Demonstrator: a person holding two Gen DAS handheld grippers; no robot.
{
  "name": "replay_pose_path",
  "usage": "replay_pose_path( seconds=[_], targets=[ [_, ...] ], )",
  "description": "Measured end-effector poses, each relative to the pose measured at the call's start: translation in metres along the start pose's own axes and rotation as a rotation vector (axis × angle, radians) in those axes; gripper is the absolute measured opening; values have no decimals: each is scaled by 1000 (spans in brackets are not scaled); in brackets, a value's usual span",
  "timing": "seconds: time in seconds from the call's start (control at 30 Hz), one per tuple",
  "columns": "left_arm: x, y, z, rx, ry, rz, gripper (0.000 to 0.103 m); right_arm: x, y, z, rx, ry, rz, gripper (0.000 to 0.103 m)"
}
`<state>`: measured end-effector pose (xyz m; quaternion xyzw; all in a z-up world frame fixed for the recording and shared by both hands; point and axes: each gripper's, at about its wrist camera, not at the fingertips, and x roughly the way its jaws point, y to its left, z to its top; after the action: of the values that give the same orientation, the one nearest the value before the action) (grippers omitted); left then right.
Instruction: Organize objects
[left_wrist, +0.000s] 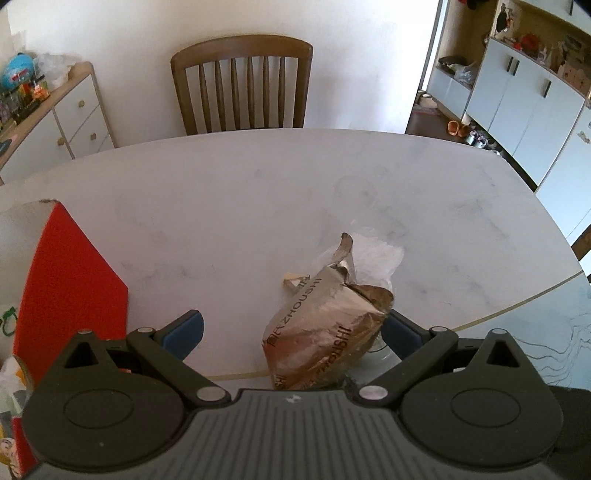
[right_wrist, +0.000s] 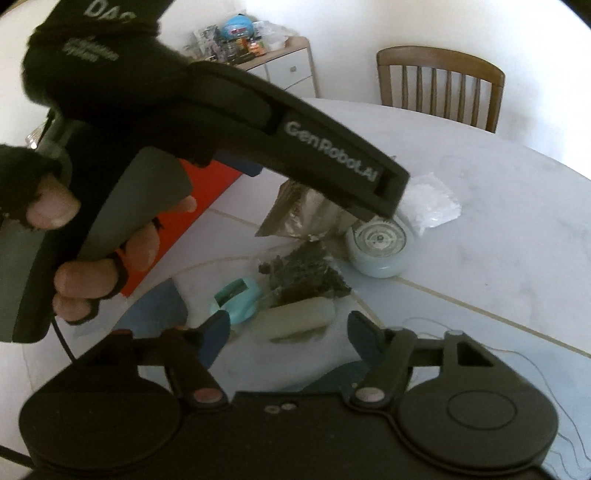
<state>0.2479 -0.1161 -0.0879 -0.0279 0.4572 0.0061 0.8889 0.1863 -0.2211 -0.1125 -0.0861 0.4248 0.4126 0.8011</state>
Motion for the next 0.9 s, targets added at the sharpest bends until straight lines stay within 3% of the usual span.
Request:
replay_pose_path(
  seconds=[0.13,0.23,0.43,0.47,0.9],
  targets=[
    [0,1,-1,-8,-8,-4,102,0,1,-1,-15,0,3,59],
    [-1,-2,-3,5,-10,-12,96,1,0,-1,-22,2,-3,53],
    [-4,-3,-5,8,-10,-16,65,1,1,-1,-27,4,-5,48],
    [-5,-4,-5,11,-14,-16,56,1,1,-1,-29,4,-6,48],
    [-26,5,-4,-17,-42,-16,50,-13,-2,-10,16,1,-37,48]
  ],
)
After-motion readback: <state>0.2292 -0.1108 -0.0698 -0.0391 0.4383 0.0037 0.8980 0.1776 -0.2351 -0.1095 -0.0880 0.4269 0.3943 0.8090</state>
